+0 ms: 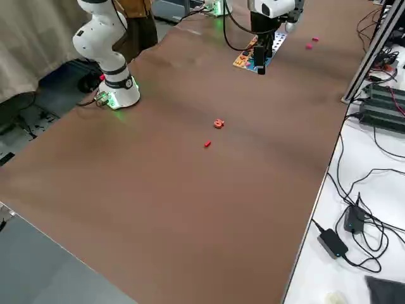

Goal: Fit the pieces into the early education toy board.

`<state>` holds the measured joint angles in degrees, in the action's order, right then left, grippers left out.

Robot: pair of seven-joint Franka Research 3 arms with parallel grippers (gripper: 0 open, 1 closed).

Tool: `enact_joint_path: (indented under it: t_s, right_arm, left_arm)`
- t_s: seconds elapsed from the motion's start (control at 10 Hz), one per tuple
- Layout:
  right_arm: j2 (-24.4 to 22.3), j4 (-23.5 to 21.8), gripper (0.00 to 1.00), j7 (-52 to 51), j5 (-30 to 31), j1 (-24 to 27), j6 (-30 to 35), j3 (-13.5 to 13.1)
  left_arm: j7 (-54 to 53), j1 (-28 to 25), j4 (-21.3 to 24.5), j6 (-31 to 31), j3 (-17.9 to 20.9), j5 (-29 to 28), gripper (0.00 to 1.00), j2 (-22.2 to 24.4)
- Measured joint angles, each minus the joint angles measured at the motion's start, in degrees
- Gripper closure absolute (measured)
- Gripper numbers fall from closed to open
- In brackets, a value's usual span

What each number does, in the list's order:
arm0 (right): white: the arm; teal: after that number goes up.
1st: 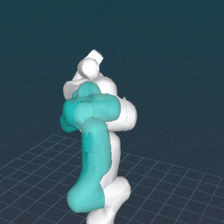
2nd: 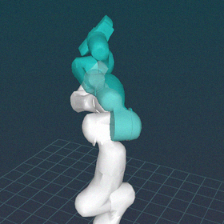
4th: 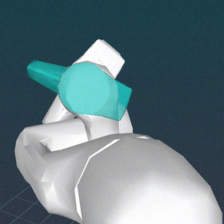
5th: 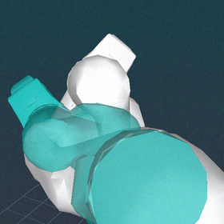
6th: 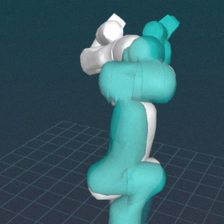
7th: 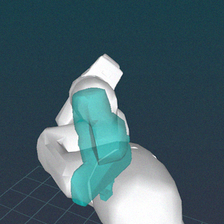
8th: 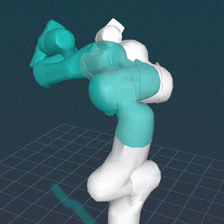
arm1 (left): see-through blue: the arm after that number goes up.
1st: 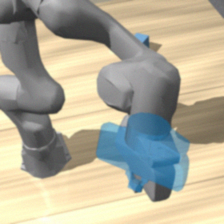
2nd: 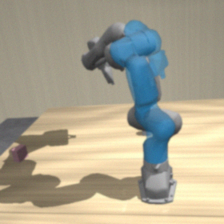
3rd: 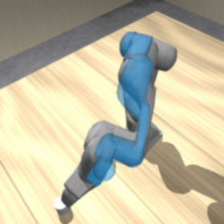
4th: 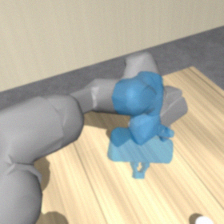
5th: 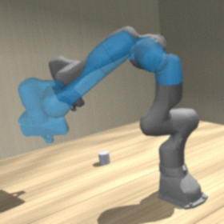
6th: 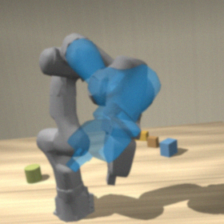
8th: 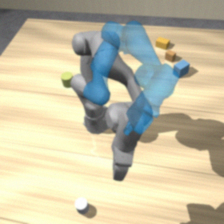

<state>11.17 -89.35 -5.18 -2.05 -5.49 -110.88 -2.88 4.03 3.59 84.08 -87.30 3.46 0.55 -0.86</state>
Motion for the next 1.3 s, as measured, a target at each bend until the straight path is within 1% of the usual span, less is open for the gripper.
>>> enact_joint_path:
  t_s: [0.5,0.7,0.8,0.9,1.1,1.3]
  right_arm:
    - [0.0,0.0,0.0,0.0,0.0,0.09,0.0,-0.03]
    - [0.0,0.0,0.0,0.0,0.0,0.07,0.06,-0.02]
    - [0.0,0.0,0.0,0.0,0.0,0.1,0.15,-0.03]
    - [0.0,0.0,0.0,0.0,0.0,0.17,0.17,-0.08]
    - [0.0,0.0,0.0,0.02,0.0,0.25,0.19,-0.09]
    - [0.15,-0.32,0.0,0.03,0.0,0.61,0.55,-0.12]
  left_arm:
    - [0.0,0.04,-0.02,-0.23,-0.14,0.0,0.01,0.0]
    - [0.0,0.19,1.34,-0.15,-0.33,0.0,0.02,0.09]
    - [0.0,0.28,3.65,-0.81,-0.74,0.0,0.02,0.63]
    - [0.0,0.3,7.41,-3.06,-1.69,0.0,0.05,1.96]
    - [0.0,0.48,17.96,-10.01,-2.59,0.0,0.15,6.31]
    - [0.0,0.52,27.88,-15.8,-3.18,0.0,0.29,9.75]
